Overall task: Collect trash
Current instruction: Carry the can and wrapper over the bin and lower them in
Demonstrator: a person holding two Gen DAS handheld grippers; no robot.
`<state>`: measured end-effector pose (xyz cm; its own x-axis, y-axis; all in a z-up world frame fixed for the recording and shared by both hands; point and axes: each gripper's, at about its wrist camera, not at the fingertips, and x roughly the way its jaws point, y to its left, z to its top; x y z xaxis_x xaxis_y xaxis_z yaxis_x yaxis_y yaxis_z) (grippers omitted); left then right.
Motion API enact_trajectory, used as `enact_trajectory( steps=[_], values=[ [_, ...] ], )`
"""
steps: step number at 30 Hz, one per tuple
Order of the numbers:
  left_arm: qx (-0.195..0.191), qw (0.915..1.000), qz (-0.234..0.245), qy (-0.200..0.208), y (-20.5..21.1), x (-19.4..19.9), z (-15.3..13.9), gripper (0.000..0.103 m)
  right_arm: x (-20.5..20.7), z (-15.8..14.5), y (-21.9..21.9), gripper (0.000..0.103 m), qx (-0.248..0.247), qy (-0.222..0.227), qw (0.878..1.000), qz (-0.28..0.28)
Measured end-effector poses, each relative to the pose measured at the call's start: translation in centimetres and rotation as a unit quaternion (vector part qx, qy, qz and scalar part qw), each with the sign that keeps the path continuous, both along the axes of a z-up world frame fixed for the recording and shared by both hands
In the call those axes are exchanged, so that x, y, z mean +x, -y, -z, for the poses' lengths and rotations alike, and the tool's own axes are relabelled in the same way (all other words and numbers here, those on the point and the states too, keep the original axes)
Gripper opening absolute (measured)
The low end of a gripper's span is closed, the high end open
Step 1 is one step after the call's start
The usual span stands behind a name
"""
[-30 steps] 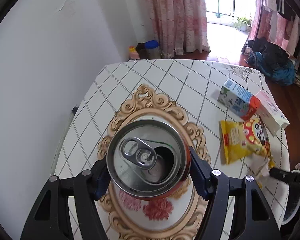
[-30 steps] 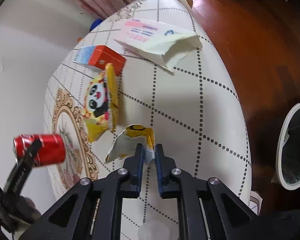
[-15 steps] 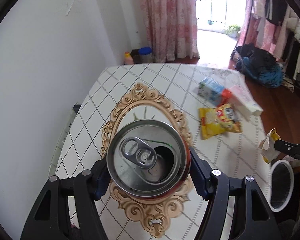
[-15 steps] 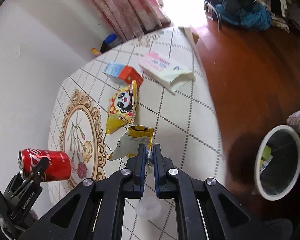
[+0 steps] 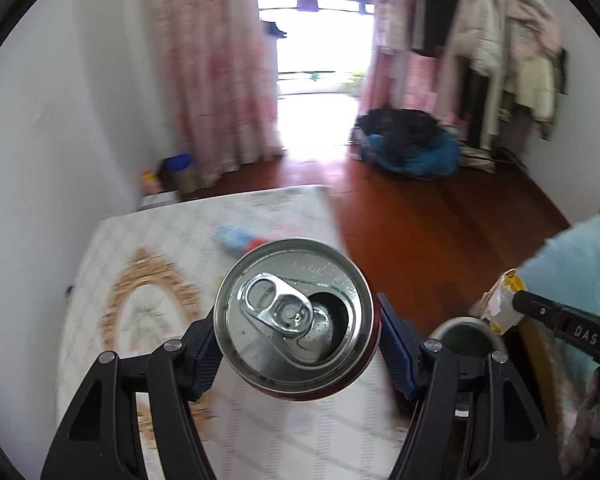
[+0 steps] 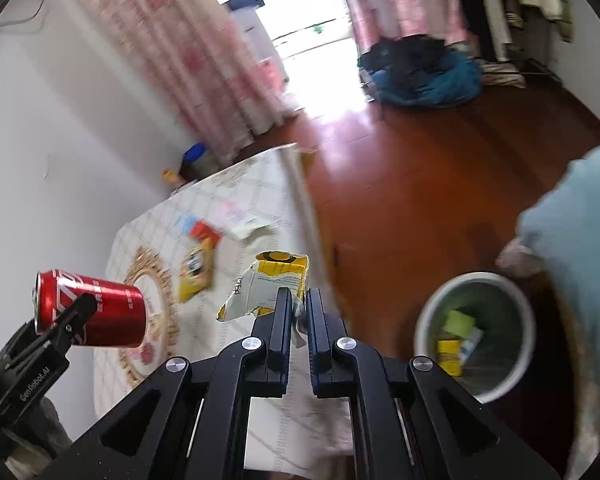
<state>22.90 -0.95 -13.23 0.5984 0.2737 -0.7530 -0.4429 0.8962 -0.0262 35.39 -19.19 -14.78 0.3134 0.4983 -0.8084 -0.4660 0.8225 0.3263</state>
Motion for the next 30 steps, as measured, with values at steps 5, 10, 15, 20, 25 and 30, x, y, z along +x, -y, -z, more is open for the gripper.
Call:
enact_trajectory(
  steps=[5, 10, 15, 20, 25, 30],
  values=[
    [-0.024, 0.9977, 0.064, -0.004, 4.7, 4.3, 0.7, 0.065, 2.1, 0.1, 7.2, 0.007, -0.019, 0.009, 0.998, 0.057],
    [-0.094, 0.9857, 0.134, -0.043, 9.0, 9.3, 5.0, 0.065, 3.9, 3.5, 13.1, 0.007, -0.053, -0.008, 0.993, 0.107],
    [-0.179, 0.9616, 0.183, -0.099, 11.8, 14.1, 10.8, 0.065, 5.4, 9.0, 17.4, 0.007, -0.079, -0.047, 0.985, 0.149],
    [-0.248, 0.9348, 0.206, -0.149, 13.9, 17.8, 15.2, 0.066, 6.5, 14.3, 20.0, 0.007, -0.105, -0.085, 0.976, 0.170],
    [-0.276, 0.9246, 0.201, -0.169, 14.8, 20.3, 17.5, 0.098, 7.7, 18.0, 21.0, 0.008, -0.127, -0.104, 0.969, 0.184],
    [-0.281, 0.9249, 0.193, -0.168, 14.5, 20.2, 17.7, 0.100, 8.7, 19.8, 21.4, 0.010, -0.146, -0.116, 0.962, 0.202]
  ],
)
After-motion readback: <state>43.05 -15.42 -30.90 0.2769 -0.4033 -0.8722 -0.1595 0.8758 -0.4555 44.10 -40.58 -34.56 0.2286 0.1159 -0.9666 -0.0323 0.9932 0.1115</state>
